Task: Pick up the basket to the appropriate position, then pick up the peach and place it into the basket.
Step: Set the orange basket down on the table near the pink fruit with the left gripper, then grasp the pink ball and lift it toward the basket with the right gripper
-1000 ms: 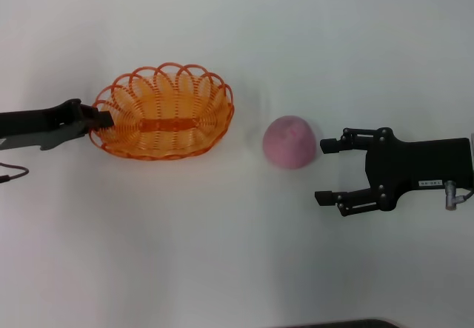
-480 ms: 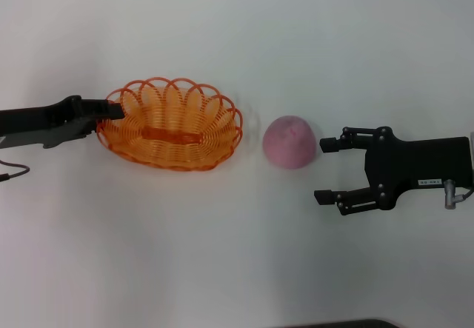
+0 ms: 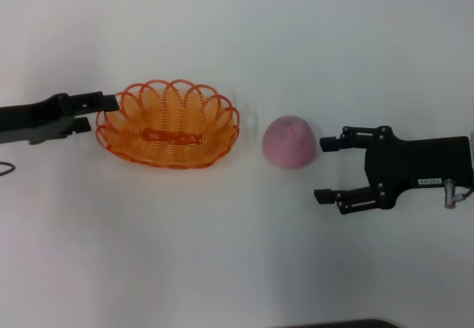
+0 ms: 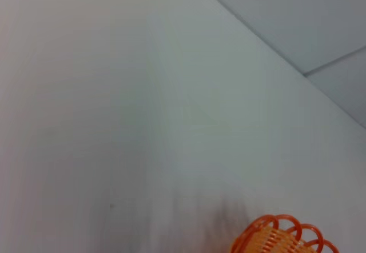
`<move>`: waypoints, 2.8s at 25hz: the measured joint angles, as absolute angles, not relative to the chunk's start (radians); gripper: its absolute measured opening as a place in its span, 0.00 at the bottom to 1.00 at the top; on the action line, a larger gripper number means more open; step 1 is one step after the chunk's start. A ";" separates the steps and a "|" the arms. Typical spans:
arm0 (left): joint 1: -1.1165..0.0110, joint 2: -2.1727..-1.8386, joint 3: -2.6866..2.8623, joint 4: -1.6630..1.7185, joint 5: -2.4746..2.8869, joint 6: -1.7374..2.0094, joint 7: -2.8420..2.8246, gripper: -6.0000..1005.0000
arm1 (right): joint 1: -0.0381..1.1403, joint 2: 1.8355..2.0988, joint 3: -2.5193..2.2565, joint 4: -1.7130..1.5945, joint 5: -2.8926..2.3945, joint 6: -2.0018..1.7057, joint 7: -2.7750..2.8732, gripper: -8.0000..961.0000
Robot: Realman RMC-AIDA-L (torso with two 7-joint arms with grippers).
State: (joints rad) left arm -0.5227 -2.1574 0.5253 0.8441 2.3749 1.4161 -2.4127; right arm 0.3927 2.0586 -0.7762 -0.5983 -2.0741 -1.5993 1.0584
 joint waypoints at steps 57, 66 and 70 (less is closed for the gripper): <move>-0.234 -2.161 0.427 0.853 2.312 1.836 -1.099 0.84 | 0.389 2.060 -0.784 -0.611 -2.077 -1.611 1.051 0.93; -0.235 -2.163 0.424 0.853 2.312 1.836 -1.101 0.84 | 0.385 2.060 -0.769 -0.610 -2.073 -1.603 1.055 0.93; -0.235 -2.162 0.422 0.853 2.312 1.836 -1.103 0.84 | 0.397 2.057 -0.696 -0.610 -2.068 -1.613 1.106 0.93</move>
State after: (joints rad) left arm -0.2349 -2.1620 0.4218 0.8528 2.3115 1.8363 -1.1030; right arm 0.3965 2.0567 -0.6964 -0.6099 -2.0682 -1.6128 1.1061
